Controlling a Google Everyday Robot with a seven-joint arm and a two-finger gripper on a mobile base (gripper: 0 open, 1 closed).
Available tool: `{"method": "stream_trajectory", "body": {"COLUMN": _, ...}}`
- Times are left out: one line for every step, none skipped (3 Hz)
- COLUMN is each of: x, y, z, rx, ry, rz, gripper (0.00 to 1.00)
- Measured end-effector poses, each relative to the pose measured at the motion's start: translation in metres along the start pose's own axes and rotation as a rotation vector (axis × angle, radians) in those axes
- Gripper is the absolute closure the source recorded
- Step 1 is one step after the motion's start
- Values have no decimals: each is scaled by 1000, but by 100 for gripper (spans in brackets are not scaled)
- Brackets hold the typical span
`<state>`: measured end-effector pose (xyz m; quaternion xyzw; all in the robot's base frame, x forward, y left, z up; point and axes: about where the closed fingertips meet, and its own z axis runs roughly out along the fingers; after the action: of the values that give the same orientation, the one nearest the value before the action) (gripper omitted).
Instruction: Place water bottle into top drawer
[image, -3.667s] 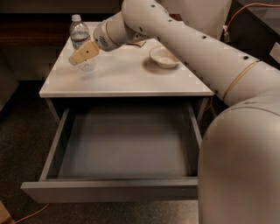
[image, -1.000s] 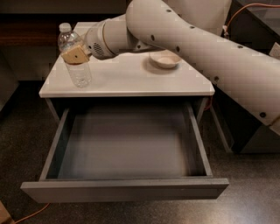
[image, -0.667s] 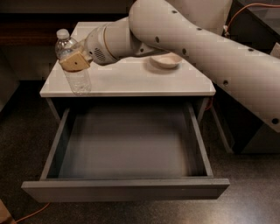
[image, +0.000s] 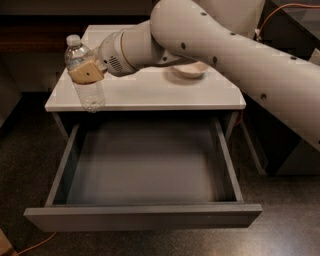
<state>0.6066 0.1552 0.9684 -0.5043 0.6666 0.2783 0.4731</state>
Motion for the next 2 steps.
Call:
{"method": "stream_trajectory", "body": {"x": -4, "y": 21, "z": -15, "rx": -10, "ry": 9, "rz": -7, "gripper": 100}}
{"method": "stream_trajectory", "body": {"x": -4, "y": 47, "z": -40, "rx": -13, "ry": 39, "rz": -1, "gripper": 100}}
